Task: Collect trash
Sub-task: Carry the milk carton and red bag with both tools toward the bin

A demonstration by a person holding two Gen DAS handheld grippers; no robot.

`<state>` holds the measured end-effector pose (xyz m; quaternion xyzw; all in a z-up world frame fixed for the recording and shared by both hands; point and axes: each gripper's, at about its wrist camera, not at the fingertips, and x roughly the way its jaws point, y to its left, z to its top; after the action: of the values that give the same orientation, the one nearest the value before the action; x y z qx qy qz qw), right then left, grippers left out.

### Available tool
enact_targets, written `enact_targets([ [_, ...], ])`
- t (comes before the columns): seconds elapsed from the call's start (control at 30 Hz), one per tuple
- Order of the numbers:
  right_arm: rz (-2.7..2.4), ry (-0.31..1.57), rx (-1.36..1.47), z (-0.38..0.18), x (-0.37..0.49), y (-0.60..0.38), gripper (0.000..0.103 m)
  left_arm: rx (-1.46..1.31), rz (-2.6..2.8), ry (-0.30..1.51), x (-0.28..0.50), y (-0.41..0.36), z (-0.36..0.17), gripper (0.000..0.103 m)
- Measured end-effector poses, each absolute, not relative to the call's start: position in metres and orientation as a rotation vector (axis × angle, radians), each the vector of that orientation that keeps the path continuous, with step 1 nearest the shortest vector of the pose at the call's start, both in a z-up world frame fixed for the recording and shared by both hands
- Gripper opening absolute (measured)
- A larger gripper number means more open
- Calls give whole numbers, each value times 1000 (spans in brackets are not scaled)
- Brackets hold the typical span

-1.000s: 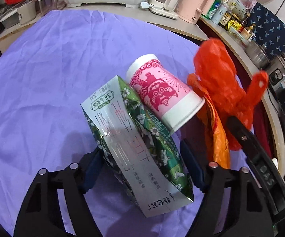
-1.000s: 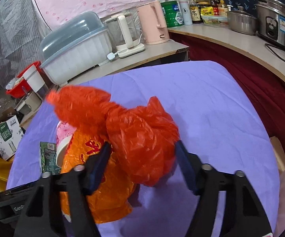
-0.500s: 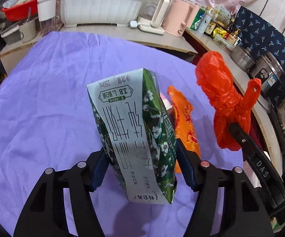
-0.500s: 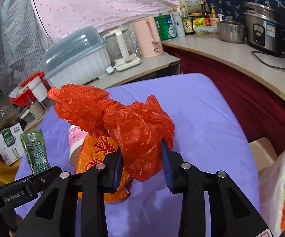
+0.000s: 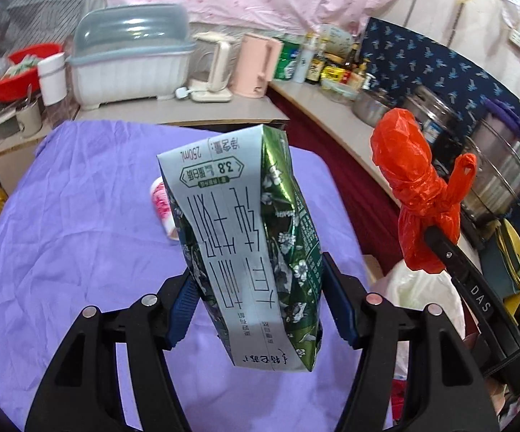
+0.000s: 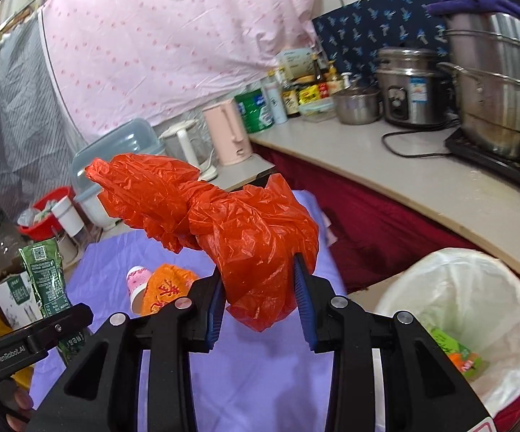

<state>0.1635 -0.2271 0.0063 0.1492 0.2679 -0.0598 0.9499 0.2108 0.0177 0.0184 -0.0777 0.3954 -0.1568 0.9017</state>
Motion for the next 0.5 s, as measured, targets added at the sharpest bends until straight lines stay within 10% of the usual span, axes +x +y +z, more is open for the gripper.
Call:
enact_targets([
  [0.5,-328,521,366,12,57,-338,34,-5,-531,798,145,-111,35,61],
])
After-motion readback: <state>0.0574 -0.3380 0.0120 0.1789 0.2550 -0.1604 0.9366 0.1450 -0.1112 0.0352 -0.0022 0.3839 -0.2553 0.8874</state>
